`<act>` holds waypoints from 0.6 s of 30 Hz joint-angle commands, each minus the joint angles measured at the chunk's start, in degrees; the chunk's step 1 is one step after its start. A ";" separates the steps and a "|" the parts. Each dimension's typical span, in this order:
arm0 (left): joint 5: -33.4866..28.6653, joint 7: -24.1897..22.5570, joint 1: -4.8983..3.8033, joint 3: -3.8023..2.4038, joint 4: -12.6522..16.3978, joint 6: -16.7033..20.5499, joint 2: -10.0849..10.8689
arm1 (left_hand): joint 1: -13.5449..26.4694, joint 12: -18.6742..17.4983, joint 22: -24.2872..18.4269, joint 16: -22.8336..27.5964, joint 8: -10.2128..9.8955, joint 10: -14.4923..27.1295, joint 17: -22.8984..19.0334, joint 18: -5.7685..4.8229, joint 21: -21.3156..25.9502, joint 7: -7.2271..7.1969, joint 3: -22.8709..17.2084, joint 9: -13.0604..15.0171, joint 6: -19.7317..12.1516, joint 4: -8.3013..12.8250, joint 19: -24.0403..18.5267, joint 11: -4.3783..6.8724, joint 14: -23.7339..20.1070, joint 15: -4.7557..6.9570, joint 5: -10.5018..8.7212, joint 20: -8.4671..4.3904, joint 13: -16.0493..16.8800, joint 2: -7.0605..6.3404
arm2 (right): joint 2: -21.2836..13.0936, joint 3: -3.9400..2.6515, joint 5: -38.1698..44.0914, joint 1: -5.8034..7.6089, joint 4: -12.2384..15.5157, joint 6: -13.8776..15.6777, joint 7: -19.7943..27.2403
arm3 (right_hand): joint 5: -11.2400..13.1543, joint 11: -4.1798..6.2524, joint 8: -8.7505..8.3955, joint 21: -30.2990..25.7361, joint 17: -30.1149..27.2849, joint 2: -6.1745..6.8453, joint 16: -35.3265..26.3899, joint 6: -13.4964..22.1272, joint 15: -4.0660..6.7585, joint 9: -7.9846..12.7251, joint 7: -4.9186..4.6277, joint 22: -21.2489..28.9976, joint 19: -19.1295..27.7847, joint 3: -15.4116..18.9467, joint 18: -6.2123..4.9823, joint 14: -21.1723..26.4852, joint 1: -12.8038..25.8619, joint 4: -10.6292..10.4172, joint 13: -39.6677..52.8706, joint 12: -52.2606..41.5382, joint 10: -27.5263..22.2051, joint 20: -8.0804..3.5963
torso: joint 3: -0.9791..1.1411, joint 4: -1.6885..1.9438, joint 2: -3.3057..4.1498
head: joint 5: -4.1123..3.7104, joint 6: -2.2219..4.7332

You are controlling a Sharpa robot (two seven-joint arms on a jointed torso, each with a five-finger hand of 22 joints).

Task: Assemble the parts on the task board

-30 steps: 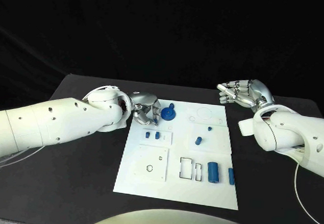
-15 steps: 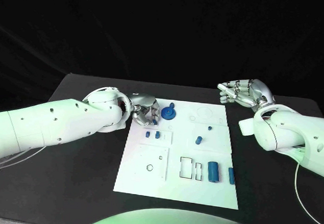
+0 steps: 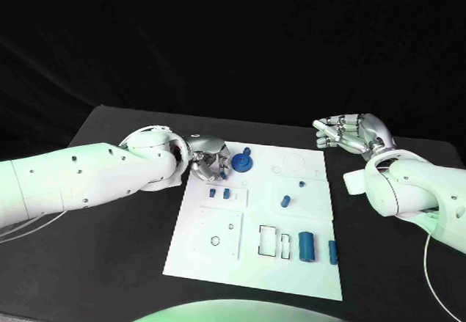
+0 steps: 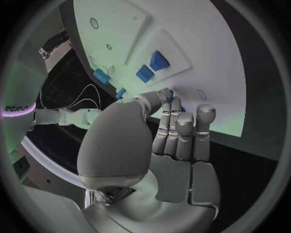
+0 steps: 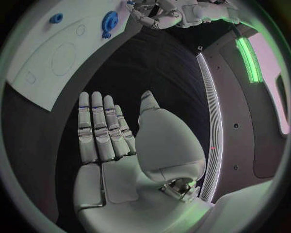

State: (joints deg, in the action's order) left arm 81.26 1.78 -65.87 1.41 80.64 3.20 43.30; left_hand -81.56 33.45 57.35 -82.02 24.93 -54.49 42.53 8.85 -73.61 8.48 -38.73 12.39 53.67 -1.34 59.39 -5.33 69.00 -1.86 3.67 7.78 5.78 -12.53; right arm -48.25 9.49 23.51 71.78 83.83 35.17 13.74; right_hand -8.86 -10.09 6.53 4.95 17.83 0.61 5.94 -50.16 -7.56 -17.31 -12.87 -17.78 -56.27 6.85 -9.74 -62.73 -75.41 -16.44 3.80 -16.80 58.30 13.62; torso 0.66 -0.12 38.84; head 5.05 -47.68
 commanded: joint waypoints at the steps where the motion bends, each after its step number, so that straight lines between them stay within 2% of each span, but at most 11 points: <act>1: -0.82 -0.43 0.06 0.00 0.32 -0.79 -0.06 | 0.14 -0.17 0.14 -0.17 -0.20 -0.67 0.13 -0.91 -0.21 0.14 0.17 0.11 0.18 -0.03 0.58 -0.02 0.45 0.14 -0.22 -0.02 -0.03 -0.46 | 0.01 -0.01 0.61 -0.03 0.05 -0.80 0.48 | -0.08 0.10 -0.12 -0.11 -0.05 -0.27 -0.32 -0.39 0.19 0.05 -0.90 0.06 0.00 0.35 -0.73 -0.18 -0.20 -0.14 -0.08 -0.33 -0.27 0.08 | -0.01 0.02 0.01 | 0.00 -0.03; 5: -1.00 -0.47 0.07 0.00 0.49 -0.91 -0.01 | 0.11 -0.13 0.50 -0.26 -0.31 -1.32 0.51 -1.00 -0.38 0.08 0.19 0.26 0.48 -0.01 0.99 0.13 0.77 0.25 -0.25 -0.06 0.08 -0.37 | 0.00 -0.01 0.61 -0.03 0.05 -0.80 0.48 | -0.07 0.11 -0.13 -0.10 -0.11 -0.41 -0.33 -0.42 0.19 0.08 -0.89 0.17 -0.01 0.58 -0.72 -0.20 -0.21 -0.12 -0.09 -0.36 -0.28 0.07 | -0.05 0.00 0.02 | 0.00 -0.08; 18: -1.04 0.09 0.06 0.01 0.35 -1.71 -0.10 | 0.15 0.01 0.98 -0.49 -0.54 -2.25 1.44 -1.11 -0.61 -0.07 0.35 0.46 0.77 0.00 1.52 0.41 1.40 0.45 -0.27 -0.17 0.29 -0.36 | -0.02 -0.01 0.61 -0.03 0.07 -0.82 0.44 | -0.07 0.11 -0.13 -0.10 -0.13 -0.46 -0.33 -0.43 0.20 0.09 -0.88 0.20 -0.02 0.66 -0.72 -0.20 -0.22 -0.11 -0.09 -0.37 -0.28 0.06 | 0.03 -0.01 -0.01 | 0.06 -0.10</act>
State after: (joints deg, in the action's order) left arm 80.65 1.85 -65.84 1.42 80.91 2.74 43.32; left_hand -81.56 33.44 58.29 -82.27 24.59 -56.45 43.93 8.86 -73.84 8.48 -38.73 12.82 54.08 -1.34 60.53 -4.83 69.83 -1.43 3.66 7.48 5.98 -12.53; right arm -48.28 9.49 23.52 71.78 83.85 35.17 13.74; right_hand -8.86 -10.09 6.53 4.95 17.74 0.61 5.94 -50.15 -7.56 -17.32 -12.87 -17.63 -56.27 7.26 -9.74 -62.73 -75.41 -16.53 3.80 -16.80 58.30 13.62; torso 0.66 -0.09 38.84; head 5.07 -47.80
